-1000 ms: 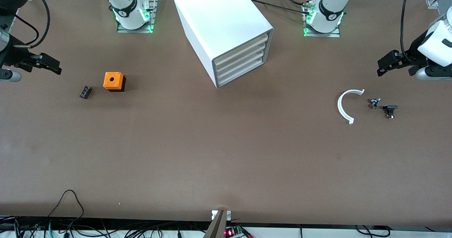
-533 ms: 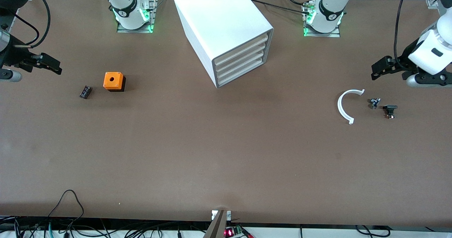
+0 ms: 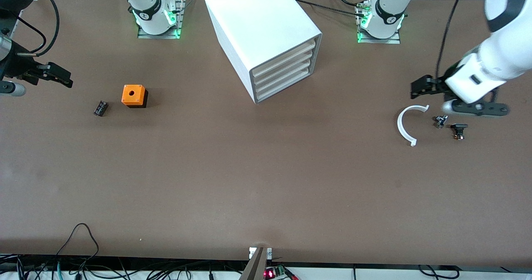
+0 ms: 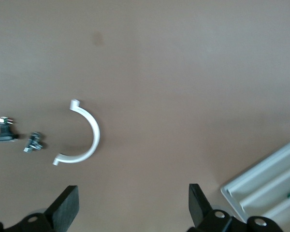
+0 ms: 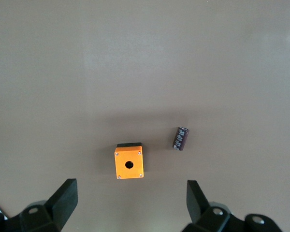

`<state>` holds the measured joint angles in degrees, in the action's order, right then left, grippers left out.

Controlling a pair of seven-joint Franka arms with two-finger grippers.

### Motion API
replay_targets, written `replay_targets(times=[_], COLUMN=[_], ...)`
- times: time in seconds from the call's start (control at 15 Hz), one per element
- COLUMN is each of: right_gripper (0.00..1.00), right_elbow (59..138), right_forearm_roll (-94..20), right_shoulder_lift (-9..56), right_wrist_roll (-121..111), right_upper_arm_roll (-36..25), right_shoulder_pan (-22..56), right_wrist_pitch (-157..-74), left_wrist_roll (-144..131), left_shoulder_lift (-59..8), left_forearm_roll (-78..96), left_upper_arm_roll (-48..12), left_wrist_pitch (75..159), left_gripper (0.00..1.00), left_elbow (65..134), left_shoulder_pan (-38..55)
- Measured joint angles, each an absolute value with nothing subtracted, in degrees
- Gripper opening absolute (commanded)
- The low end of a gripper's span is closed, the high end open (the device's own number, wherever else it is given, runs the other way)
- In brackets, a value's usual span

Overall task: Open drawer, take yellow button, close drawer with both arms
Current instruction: 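Hook the lowest drawer with the left gripper and pull it open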

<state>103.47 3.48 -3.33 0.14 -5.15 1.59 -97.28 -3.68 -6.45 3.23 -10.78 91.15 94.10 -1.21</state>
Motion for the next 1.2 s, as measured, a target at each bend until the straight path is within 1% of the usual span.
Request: replay_targets(times=[0.13,0.33,0.47,0.6,0.8,0.93,1.13,1.2], right_gripper=[1.00,1.00,1.00,1.00,1.00,1.00,1.00,1.00], right_elbow=[103.46,103.45,103.44,103.44,103.43,103.43,103.42,103.42], right_forearm_roll=[3.48,3.48,3.48,3.48,3.48,3.48,3.48,3.48], right_shoulder_lift=[-3.33,-3.34,-3.34,-3.33,-3.34,-3.34,-3.34,-3.33], right_wrist_roll=[0.14,0.14,0.14,0.14,0.14,0.14,0.14,0.14], right_upper_arm_roll=[-5.12,-5.11,-5.09,-5.07,-5.05,-5.05,-5.05,-5.05], right_shoulder_pan=[1.60,1.59,1.59,1.60,1.60,1.60,1.60,1.60], right_wrist_pitch=[-97.28,-97.29,-97.31,-97.35,-97.53,-97.55,-97.65,-97.83], left_wrist_roll=[-3.80,-3.75,-3.63,-2.68,2.02,2.89,2.90,2.90], left_shoulder_lift=[-9.14,-13.99,-17.91,-20.85,-21.93,-21.87,-21.26,-20.98], left_forearm_roll=[5.32,15.25,25.37,38.20,49.83,52.27,53.89,54.52], left_upper_arm_roll=[-11.79,-11.96,-12.10,-13.10,-17.76,-21.25,-24.62,-25.52], left_wrist_pitch=[89.82,89.09,89.47,90.50,94.49,95.32,95.41,95.44], left_gripper=[1.00,1.00,1.00,1.00,1.00,1.00,0.98,0.95], left_elbow=[94.15,96.04,100.13,105.88,114.19,116.42,118.24,119.24], left_shoulder_pan=[0.21,0.69,1.04,1.57,2.07,2.27,2.27,2.28])
